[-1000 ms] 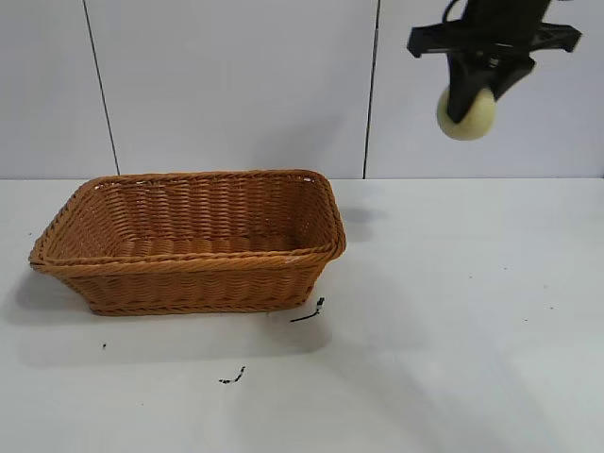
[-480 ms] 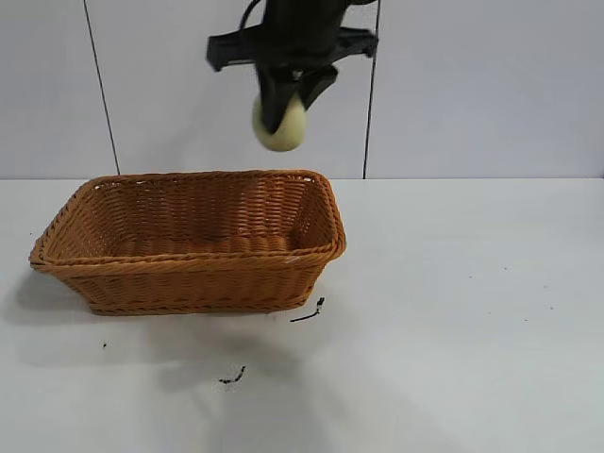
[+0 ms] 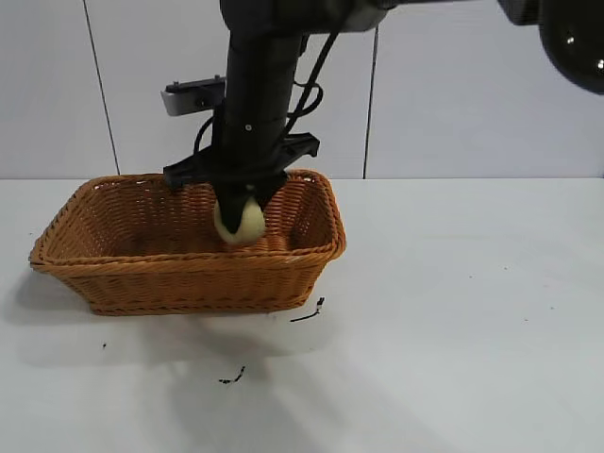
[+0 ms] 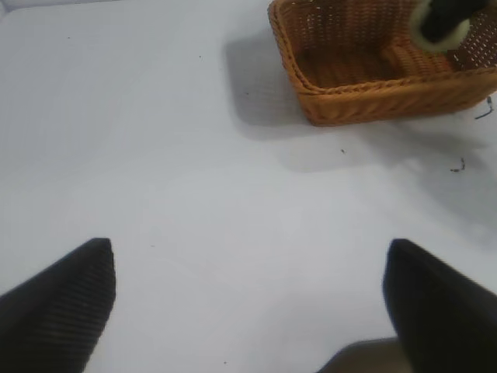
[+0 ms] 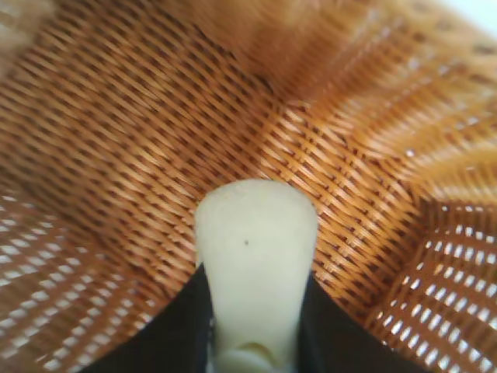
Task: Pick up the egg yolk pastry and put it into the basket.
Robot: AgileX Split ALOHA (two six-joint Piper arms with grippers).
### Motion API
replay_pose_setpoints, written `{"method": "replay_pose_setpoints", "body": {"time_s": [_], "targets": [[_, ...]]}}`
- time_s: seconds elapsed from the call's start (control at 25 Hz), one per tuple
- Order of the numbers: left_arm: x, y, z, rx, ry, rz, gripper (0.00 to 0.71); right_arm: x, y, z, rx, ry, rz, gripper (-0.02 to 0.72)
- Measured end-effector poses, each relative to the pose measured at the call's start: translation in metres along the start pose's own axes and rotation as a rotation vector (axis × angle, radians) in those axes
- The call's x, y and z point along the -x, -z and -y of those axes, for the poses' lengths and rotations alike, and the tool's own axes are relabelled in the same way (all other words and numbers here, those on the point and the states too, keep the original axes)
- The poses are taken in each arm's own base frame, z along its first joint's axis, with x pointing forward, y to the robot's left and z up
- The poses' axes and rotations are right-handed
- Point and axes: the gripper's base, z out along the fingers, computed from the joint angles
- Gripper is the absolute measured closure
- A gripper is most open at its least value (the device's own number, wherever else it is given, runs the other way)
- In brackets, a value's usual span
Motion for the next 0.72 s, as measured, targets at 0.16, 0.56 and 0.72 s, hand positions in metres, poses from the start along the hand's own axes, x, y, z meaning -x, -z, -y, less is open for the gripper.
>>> {"method": "replay_pose_setpoints", "body": {"time_s": [0.16,0.56,0.72], "targets": [[0.000,0.000,0.000,0.000,0.000,0.000,0.014,0.006,0.026,0.005,-0.004,-0.014,0.040,0.016],[0.000,0.000,0.000,0.000,0.000,0.000,0.014,0.001,0.070,0.128,-0.089,-0.240,0.094,0.010],[0.000,0.000,0.000,0.000,0.000,0.000,0.014,-0.023,0.077,0.201,-0.142,-0.363,0.057,0.010]]}}
